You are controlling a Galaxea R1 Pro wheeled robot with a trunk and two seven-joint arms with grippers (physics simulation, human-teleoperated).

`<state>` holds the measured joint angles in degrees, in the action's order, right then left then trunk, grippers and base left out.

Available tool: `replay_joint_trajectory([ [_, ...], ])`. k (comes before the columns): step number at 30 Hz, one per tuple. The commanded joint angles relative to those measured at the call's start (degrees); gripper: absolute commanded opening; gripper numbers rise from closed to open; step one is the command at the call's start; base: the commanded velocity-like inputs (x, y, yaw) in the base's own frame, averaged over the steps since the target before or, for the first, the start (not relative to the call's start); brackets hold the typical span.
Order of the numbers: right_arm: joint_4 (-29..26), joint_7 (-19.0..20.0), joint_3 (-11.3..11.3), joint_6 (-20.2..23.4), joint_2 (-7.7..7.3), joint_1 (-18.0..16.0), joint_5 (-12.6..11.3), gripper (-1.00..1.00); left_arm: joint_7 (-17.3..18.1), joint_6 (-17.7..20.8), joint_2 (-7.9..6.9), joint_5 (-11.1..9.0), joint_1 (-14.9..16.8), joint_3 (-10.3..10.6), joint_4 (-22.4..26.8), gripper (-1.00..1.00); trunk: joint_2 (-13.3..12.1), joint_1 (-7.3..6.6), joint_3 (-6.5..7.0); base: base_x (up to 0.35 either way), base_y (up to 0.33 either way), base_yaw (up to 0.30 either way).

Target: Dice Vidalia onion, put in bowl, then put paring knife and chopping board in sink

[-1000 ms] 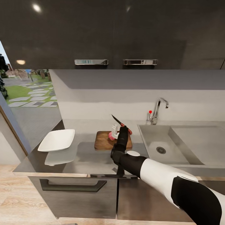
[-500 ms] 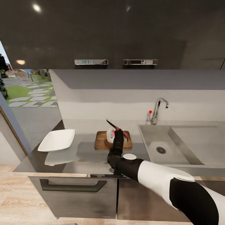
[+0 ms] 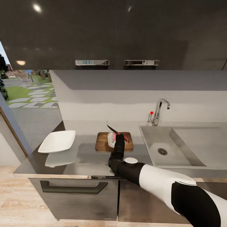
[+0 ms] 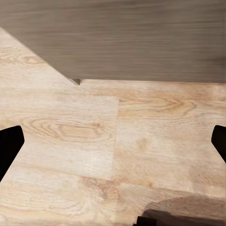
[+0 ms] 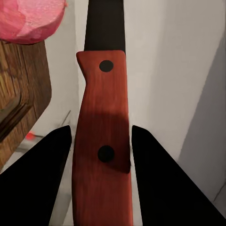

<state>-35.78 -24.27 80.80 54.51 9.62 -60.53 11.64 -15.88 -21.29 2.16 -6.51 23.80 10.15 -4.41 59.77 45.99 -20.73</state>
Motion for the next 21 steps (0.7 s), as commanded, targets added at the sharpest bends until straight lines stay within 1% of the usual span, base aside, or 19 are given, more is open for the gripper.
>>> replay_joint_trajectory([
  [1,-0.01,0.21,0.32,0.29,-0.01,-0.1,-0.12,-1.0,-0.03,-0.42,0.04,-0.59,0.1,0.5,-0.25,1.0,0.05,0.01,-0.07,0.0,0.0,0.0],
  [5,0.06,1.3,0.36,0.16,0.02,-0.09,-0.09,-1.0,-0.03,-0.42,0.04,-0.58,0.1,0.5,-0.25,1.0,0.05,0.01,-0.07,0.0,0.0,0.0],
  [14,0.11,1.6,0.44,0.07,0.05,-0.05,-0.12,-1.0,-0.04,-0.42,0.04,-0.55,0.1,0.52,-0.25,1.0,0.05,0.01,-0.07,0.0,0.0,0.0],
  [19,0.65,2.6,0.49,0.07,0.05,-0.01,-0.07,-1.0,-0.04,-0.42,0.04,-0.54,0.1,0.51,-0.25,1.0,0.05,0.01,-0.07,0.0,0.0,0.0],
  [21,0.8,3.17,0.5,0.05,0.05,0.77,-0.04,-1.0,-0.04,-0.42,0.04,-0.54,0.1,0.52,-0.25,1.0,0.05,0.01,-0.07,0.0,0.0,0.0],
])
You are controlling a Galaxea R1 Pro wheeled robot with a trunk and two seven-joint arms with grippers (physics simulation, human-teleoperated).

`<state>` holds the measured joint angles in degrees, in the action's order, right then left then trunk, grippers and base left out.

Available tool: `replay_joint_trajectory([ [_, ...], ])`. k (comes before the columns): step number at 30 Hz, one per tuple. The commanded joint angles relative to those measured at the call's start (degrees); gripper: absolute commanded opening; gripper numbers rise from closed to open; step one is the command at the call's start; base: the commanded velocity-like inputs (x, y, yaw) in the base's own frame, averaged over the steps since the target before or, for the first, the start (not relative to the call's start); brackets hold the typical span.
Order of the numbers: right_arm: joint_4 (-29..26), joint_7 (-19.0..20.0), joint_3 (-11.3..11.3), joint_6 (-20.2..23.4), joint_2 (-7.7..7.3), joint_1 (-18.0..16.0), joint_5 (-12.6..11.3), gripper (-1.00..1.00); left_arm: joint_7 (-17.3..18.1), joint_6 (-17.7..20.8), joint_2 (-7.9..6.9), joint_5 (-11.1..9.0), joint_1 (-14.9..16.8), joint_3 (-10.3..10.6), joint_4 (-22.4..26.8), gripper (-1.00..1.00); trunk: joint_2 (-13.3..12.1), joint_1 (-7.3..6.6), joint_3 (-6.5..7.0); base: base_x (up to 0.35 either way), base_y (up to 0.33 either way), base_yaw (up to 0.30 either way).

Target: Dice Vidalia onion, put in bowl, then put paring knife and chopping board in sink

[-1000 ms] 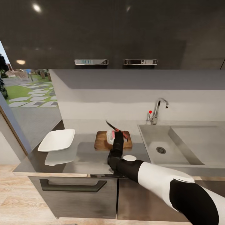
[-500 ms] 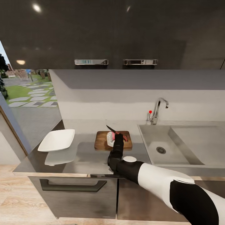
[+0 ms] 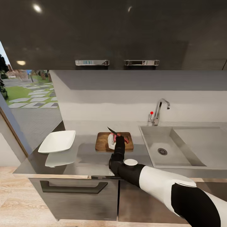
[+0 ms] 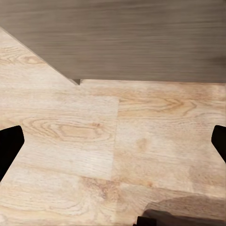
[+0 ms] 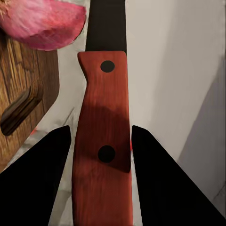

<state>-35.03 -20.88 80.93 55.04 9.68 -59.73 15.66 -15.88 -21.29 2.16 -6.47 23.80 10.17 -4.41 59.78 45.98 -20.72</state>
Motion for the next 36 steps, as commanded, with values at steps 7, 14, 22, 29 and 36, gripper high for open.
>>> replay_joint_trajectory([
  [7,0.05,-0.21,0.36,-0.55,-0.01,-0.04,-4.06,-1.0,-0.03,-0.42,0.04,-0.58,0.11,0.51,-0.25,1.0,0.04,0.01,-0.08,0.0,0.0,0.0],
  [14,0.05,-0.21,0.36,-0.55,-0.01,-0.04,-4.06,-1.0,-0.03,-0.42,0.04,-0.61,0.11,0.47,-0.25,1.0,0.04,0.01,-0.08,0.0,0.0,0.0],
  [22,0.05,-0.21,0.36,-0.61,-0.01,-0.04,-4.06,-1.0,-0.05,-0.42,0.04,-0.61,0.11,0.5,-0.25,1.0,0.04,0.01,-0.08,0.0,0.0,0.0],
  [29,0.05,-0.21,0.36,-0.64,-0.01,-0.04,-4.06,-1.0,-0.03,-0.42,0.04,-0.57,0.11,0.49,-0.25,1.0,0.04,0.01,-0.08,0.0,0.0,0.0],
  [36,0.05,-0.21,0.38,-0.64,-0.01,-0.04,-4.06,-1.0,-0.04,-0.42,0.04,-0.59,0.11,0.48,-0.25,1.0,0.04,0.01,-0.08,0.0,0.0,0.0],
])
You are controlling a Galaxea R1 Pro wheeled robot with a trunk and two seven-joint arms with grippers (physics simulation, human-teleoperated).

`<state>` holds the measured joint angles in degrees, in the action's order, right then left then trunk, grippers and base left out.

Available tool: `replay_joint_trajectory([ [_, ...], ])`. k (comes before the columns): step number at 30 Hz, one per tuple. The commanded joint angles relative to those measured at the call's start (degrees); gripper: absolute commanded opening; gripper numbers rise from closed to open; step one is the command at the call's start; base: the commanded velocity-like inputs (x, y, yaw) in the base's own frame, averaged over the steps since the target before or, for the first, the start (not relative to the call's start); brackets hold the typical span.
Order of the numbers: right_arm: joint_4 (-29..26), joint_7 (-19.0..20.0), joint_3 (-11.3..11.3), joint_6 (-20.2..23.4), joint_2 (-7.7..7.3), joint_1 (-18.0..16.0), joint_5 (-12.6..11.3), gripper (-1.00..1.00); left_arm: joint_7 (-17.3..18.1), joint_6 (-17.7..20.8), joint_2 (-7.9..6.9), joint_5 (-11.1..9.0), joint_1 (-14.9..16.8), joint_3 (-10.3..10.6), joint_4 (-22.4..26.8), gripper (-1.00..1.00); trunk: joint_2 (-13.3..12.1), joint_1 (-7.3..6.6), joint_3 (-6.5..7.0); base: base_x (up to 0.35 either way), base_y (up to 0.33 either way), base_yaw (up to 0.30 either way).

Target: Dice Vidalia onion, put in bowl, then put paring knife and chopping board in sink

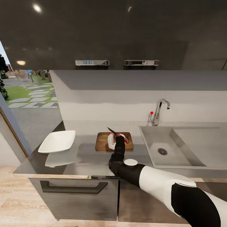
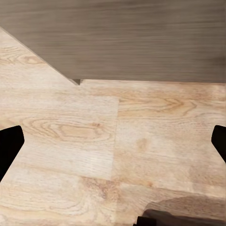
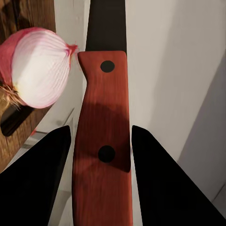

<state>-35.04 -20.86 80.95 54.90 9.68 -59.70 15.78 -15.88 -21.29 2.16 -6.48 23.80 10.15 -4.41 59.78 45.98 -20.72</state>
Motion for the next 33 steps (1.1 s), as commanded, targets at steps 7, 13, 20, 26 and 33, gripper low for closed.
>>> replay_joint_trajectory([
  [7,0.06,-0.23,0.43,-0.54,0.05,-0.06,-4.18,-1.0,-0.07,-0.42,0.04,-0.59,0.11,0.52,-0.25,1.0,0.04,0.01,-0.09,0.0,0.0,0.0],
  [13,0.06,-0.23,0.44,-0.62,0.07,-0.06,-4.18,-1.0,-0.06,-0.42,0.04,-0.58,0.11,0.51,-0.25,1.0,0.04,0.01,-0.09,0.0,0.0,0.0],
  [20,0.06,-0.23,0.44,-0.66,0.16,-0.01,-4.18,-1.0,-0.06,-0.42,0.04,-0.6,0.11,0.51,-0.25,1.0,0.04,0.01,-0.09,0.0,0.0,0.0],
  [26,0.06,-0.23,0.44,-0.67,0.32,0.03,-4.18,-1.0,-0.03,-0.42,0.04,-0.58,0.11,0.51,-0.25,1.0,0.04,0.01,-0.09,0.0,0.0,0.0],
  [33,0.06,-0.23,0.44,-0.67,0.32,0.03,-4.18,-1.0,-0.05,-0.41,0.04,-0.61,0.11,0.51,-0.25,1.0,0.04,0.01,-0.09,0.0,0.0,0.0],
])
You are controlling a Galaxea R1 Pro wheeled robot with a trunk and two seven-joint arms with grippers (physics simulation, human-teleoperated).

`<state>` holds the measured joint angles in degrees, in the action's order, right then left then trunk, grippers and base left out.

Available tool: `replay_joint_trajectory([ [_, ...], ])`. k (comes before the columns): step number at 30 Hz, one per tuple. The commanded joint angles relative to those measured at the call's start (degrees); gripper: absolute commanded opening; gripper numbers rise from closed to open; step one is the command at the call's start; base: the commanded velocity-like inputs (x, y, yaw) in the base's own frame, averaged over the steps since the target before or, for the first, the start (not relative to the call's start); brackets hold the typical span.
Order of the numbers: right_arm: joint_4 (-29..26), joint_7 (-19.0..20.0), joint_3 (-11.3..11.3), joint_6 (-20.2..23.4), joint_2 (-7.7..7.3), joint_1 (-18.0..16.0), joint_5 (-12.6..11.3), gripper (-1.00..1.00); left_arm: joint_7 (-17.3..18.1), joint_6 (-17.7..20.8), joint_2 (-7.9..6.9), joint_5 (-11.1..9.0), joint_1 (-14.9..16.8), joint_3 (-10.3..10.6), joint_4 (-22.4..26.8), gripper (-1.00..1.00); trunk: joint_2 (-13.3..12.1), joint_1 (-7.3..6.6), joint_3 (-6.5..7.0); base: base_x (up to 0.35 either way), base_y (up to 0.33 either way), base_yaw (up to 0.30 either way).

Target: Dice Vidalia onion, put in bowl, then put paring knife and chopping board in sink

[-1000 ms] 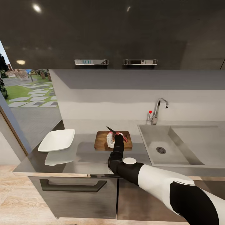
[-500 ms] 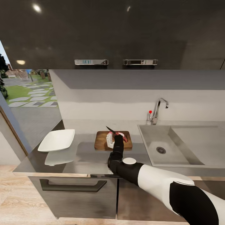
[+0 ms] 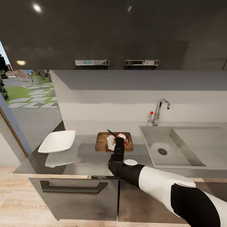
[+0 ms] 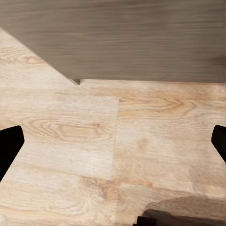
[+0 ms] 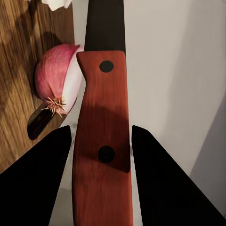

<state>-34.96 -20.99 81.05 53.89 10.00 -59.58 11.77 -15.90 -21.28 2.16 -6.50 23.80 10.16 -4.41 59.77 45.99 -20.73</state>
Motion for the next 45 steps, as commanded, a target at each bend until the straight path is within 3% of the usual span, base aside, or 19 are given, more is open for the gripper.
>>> replay_joint_trajectory([
  [1,-0.02,-0.1,0.34,0.34,0.0,-0.1,-0.17,-1.0,-0.02,-0.42,0.04,-0.56,0.1,0.5,-0.25,1.0,0.05,0.01,-0.07,0.0,0.0,0.0],
  [12,-0.41,-0.66,0.23,-1.22,-0.03,-0.1,0.28,-1.0,-0.01,-0.43,0.04,-0.56,0.1,0.48,-0.25,1.0,0.05,0.01,-0.07,0.0,0.0,0.0],
  [17,-1.05,-1.77,-1.35,-2.42,-0.27,-0.1,0.47,-1.0,-0.02,-0.43,0.04,-0.54,0.1,0.48,-0.25,1.0,0.05,0.01,-0.07,0.0,0.0,0.0],
  [19,-1.21,-2.89,-4.33,-2.55,-0.43,-0.1,0.51,-1.0,-0.01,-0.43,0.04,-0.53,0.1,0.49,-0.25,1.0,0.05,0.01,-0.07,0.0,0.0,0.0],
  [21,-1.66,-4.82,-9.99,-2.81,-0.5,-0.1,0.53,-1.0,-0.02,-0.43,0.04,-0.59,0.1,0.49,-0.25,1.0,0.05,0.01,-0.07,0.0,0.0,0.0],
  [24,-3.34,-6.23,-14.74,-3.11,-0.99,-0.1,0.53,-1.0,-0.02,-0.43,0.04,-0.6,0.1,0.53,-0.25,1.0,0.05,0.01,-0.07,0.0,0.0,0.0],
  [30,-8.11,-6.72,-20.45,-3.46,-4.98,-0.1,0.49,-1.0,-0.01,-0.43,0.04,-0.56,0.1,0.5,-0.25,1.0,0.05,0.01,-0.07,0.0,0.0,0.0],
  [33,-8.75,-6.37,-24.1,-6.42,-6.26,-0.1,0.46,-1.0,-0.02,-0.43,0.04,-0.57,0.1,0.52,-0.25,1.0,0.05,0.01,-0.07,0.0,0.0,0.0],
  [36,-8.86,-4.94,-28.58,-9.56,-7.23,-0.1,0.39,-1.0,-0.01,-0.42,0.04,-0.54,0.1,0.52,-0.25,1.0,0.05,0.01,-0.07,0.0,0.0,0.0],
  [40,-8.87,1.8,-34.66,-12.65,-9.23,-0.1,0.33,-1.0,-0.01,-0.43,0.04,-0.55,0.1,0.52,-0.25,1.0,0.05,0.01,-0.07,0.0,0.0,0.0],
  [45,-8.45,7.84,-36.77,-16.49,-10.58,-0.1,0.23,-1.0,-0.03,-0.43,0.04,-0.58,0.1,0.5,-0.25,1.0,0.05,0.01,-0.07,0.0,0.0,0.0],
])
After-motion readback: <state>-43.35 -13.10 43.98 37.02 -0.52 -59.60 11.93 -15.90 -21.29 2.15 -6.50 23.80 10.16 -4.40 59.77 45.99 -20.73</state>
